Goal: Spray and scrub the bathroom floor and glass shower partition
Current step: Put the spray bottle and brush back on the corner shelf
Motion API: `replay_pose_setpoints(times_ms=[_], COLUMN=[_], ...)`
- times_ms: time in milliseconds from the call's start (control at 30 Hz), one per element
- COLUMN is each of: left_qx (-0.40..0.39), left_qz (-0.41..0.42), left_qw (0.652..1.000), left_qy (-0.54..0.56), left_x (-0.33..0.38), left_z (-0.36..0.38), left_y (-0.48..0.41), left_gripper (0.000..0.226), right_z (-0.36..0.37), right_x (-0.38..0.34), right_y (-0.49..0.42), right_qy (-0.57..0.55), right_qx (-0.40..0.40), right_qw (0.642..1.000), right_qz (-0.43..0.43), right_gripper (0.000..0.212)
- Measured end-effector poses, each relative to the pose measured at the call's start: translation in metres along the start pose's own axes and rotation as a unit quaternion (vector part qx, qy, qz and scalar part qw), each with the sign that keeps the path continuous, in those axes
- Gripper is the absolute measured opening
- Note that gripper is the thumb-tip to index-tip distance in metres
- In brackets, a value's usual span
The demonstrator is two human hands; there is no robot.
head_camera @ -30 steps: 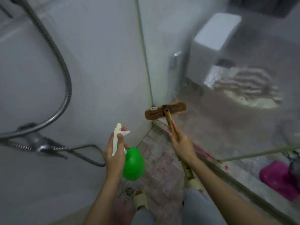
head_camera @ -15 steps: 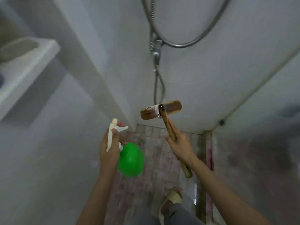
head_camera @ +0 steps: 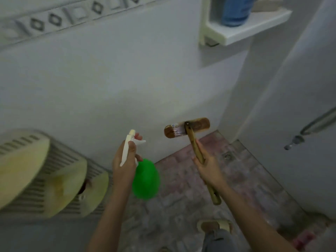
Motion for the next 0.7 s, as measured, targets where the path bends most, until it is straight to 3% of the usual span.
replay_pose_setpoints(times_ms=[300,433,700], left_qx=[0.214,0.268,0.383], left_qz=[-0.022,0.009,0.073], left_qw=[0.977,0.963,0.921], left_qy=[0.002,0.011,0.019], left_x=[-0.002,0.006,0.029], left_z=[-0.19,-0.243,-0.326], left_y=[0.04,0.044,0.008], left_gripper=[0.051,0.038,0.025], right_z=[0.174,0.228,0.326], right_x=[-0.059,-0.069,-0.071], right_y=[-0.009,-0.023,-0.067], right_qy=[0.016,0.061,0.164], right_qx=[-0.174,-0.233,-0.4], right_qw=[0.983,0.966,0.887], right_qz=[-0.063,-0.094,-0.165], right_gripper=[0.064,0.065,0.068])
Point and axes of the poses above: each hand's wrist, its own y-axis away from the middle knuckle, its own z-axis out of the palm, x = y × z, the point moved 2 cm from there along -y, towards the middle knuckle, and after that the axes turned 9 degrees about -x, right-handed, at the moved point
